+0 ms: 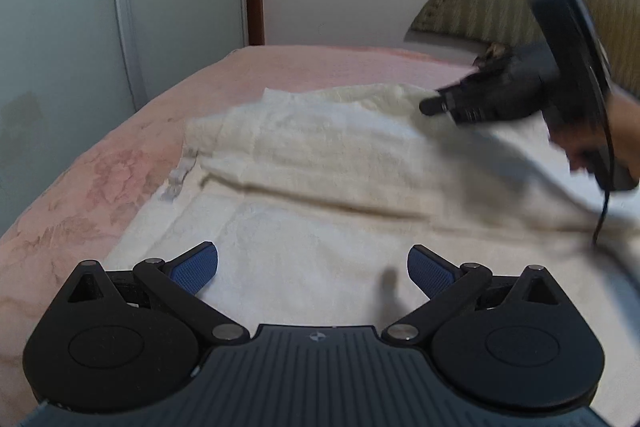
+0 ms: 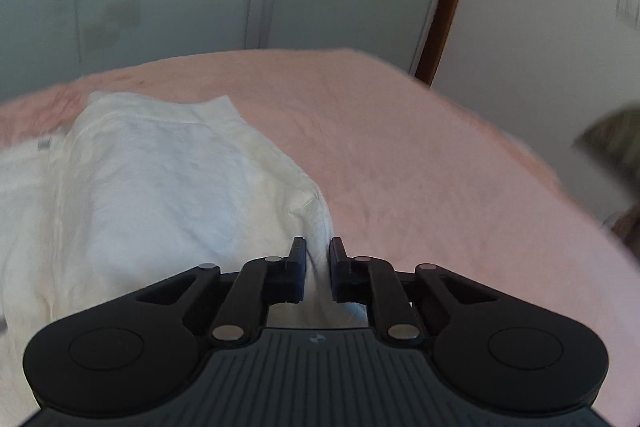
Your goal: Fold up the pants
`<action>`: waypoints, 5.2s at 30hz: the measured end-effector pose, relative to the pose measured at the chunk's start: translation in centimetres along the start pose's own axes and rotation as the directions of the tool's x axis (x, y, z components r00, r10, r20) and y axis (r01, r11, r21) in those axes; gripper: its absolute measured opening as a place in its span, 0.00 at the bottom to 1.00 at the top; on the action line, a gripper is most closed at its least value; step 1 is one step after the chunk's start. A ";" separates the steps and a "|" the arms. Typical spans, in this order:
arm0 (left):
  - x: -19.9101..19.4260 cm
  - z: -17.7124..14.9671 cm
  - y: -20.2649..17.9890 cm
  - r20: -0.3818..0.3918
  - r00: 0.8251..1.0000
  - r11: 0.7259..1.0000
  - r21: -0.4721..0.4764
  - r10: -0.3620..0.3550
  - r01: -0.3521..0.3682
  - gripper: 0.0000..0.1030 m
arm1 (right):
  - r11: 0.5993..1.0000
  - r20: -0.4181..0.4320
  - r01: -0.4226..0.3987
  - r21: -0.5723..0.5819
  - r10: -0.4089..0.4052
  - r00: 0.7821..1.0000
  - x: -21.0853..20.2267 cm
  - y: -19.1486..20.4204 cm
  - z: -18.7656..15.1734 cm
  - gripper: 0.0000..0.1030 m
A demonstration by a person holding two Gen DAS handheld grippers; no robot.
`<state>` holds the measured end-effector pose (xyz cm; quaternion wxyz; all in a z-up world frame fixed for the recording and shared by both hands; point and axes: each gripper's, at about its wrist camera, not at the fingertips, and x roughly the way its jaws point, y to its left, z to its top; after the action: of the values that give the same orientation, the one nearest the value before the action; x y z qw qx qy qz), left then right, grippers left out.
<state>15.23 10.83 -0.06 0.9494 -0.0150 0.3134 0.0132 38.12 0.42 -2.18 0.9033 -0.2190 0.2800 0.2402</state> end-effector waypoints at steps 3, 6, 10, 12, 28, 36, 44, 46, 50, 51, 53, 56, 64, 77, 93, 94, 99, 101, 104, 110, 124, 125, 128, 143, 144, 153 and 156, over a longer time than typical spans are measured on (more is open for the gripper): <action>0.2 3.1 2.5 0.018 0.995 0.985 -0.141 -0.095 0.097 0.99 | 0.979 0.080 0.105 -0.176 -0.093 0.992 -3.6 3.9 0.0 0.11; 1.1 6.0 5.7 0.081 0.968 0.895 -0.369 -0.239 0.252 0.99 | 0.943 0.141 0.161 -0.292 -0.125 0.982 -7.1 7.4 -0.9 0.11; 4.2 9.1 7.4 0.104 0.904 0.744 -0.533 -0.414 0.402 0.99 | 0.907 0.173 0.177 -0.382 -0.117 0.978 -10.3 11.2 -3.0 0.11; 6.2 10.4 7.3 0.076 0.888 0.711 -0.570 -0.454 0.412 0.99 | 0.880 0.184 0.193 -0.435 -0.124 0.975 -11.1 12.8 -4.0 0.10; 5.3 9.1 8.0 0.073 0.918 0.718 -0.600 -0.389 0.352 0.03 | 0.876 0.188 0.256 -0.408 -0.194 0.963 -12.3 13.8 -7.8 0.31; 0.6 7.7 8.0 0.135 0.910 0.733 -0.552 -0.392 0.397 0.03 | 0.849 0.139 0.333 -0.411 -0.302 0.943 -14.9 10.1 -11.3 0.49; -2.6 4.7 9.4 0.130 0.921 0.743 -0.555 -0.367 0.374 0.04 | 0.832 0.020 0.329 -0.446 -0.358 0.933 -14.9 8.5 -13.2 0.08; -3.7 3.7 10.1 0.129 0.924 0.750 -0.549 -0.359 0.368 0.04 | 0.815 0.032 0.330 -0.477 -0.359 0.933 -16.3 9.8 -13.9 0.08; -5.6 1.7 11.5 0.111 0.924 0.760 -0.538 -0.365 0.365 0.04 | 0.821 0.043 0.310 -0.480 -0.330 0.943 -20.5 12.8 -15.5 0.07; -6.0 1.0 11.9 0.100 0.926 0.765 -0.535 -0.364 0.358 0.04 | 0.824 0.044 0.301 -0.480 -0.320 0.946 -21.7 13.6 -16.0 0.05; -6.8 -0.1 12.3 0.075 0.931 0.780 -0.524 -0.357 0.341 0.04 | 0.834 0.038 0.275 -0.478 -0.293 0.955 -23.9 15.1 -17.1 0.05; -7.5 -1.8 12.3 0.033 0.945 0.817 -0.494 -0.325 0.298 0.04 | 0.852 0.013 0.221 -0.474 -0.244 0.970 -26.2 17.2 -18.5 0.05; -9.3 -4.2 11.8 -0.017 0.971 0.890 -0.404 -0.237 0.210 0.04 | 0.886 -0.039 0.119 -0.448 -0.152 0.988 -26.6 19.2 -20.9 0.05; -8.6 -4.8 9.8 -0.142 0.987 0.954 -0.298 -0.072 0.027 0.26 | 0.942 -0.075 0.042 -0.334 -0.071 0.995 -28.0 19.6 -21.6 0.05; -11.2 -2.1 -6.3 0.001 0.956 0.949 0.118 -0.293 0.291 0.64 | 0.935 0.035 0.276 0.222 -0.290 0.956 -37.0 8.0 -26.4 0.45; -10.7 -2.5 -7.9 -0.026 0.941 0.930 0.147 -0.337 0.337 0.64 | 0.901 0.007 0.326 0.285 -0.342 0.940 -37.6 6.1 -27.5 0.45; -9.1 -5.4 -15.1 -0.141 0.868 0.815 0.299 -0.476 0.496 0.64 | 0.726 -0.172 0.455 0.515 -0.433 0.885 -38.5 -3.4 -32.7 0.45; -8.8 -6.7 -17.1 -0.173 0.838 0.762 0.352 -0.517 0.543 0.64 | 0.674 -0.209 0.401 0.621 -0.351 0.913 -38.0 -7.2 -34.9 0.45; -8.8 -8.3 -20.1 -0.217 0.806 0.701 0.403 -0.551 0.588 0.64 | 0.603 -0.272 0.433 0.670 -0.344 0.899 -36.7 -10.8 -38.3 0.44; -7.8 -9.8 -22.3 -0.226 0.769 0.649 0.427 -0.597 0.630 0.63 | 0.535 -0.277 0.540 0.649 -0.495 0.823 -38.1 -10.0 -36.9 0.49; -6.4 -11.9 -23.7 -0.181 0.749 0.628 0.442 -0.637 0.641 0.67 | 0.657 -0.256 0.564 0.501 -0.510 0.821 -29.2 -10.3 -23.8 1.00; -6.2 -11.8 -23.6 -0.190 0.737 0.621 0.428 -0.648 0.656 0.70 | 0.662 -0.292 0.597 0.453 -0.523 0.801 -27.1 -10.6 -22.8 1.00; -5.9 -11.7 -23.1 -0.204 0.709 0.609 0.389 -0.675 0.692 0.76 | 0.662 -0.401 0.642 0.386 -0.506 0.764 -21.6 -12.1 -21.6 1.00; -5.7 -11.6 -23.0 -0.220 0.681 0.585 0.372 -0.699 0.721 0.85 | 0.569 -0.437 0.570 0.593 -0.367 0.821 -20.0 -17.0 -24.1 0.14; -5.7 -11.6 -22.9 -0.220 0.679 0.585 0.368 -0.701 0.723 0.85 | 0.570 -0.424 0.561 0.600 -0.367 0.828 -20.3 -16.9 -24.1 0.12; -5.5 -11.4 -22.7 -0.210 0.656 0.577 0.334 -0.725 0.745 0.85 | 0.462 -0.257 0.479 0.747 -0.464 0.848 -28.7 -16.3 -25.7 0.08; -5.5 -11.4 -22.7 -0.206 0.662 0.584 0.334 -0.721 0.740 0.82 | 0.400 -0.215 0.442 0.803 -0.497 0.841 -33.4 -15.9 -27.8 0.08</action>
<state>4.85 -12.41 -5.48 0.8454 0.0464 0.2983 -0.4407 11.50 -37.24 1.65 0.9339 0.1703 0.2591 -0.1782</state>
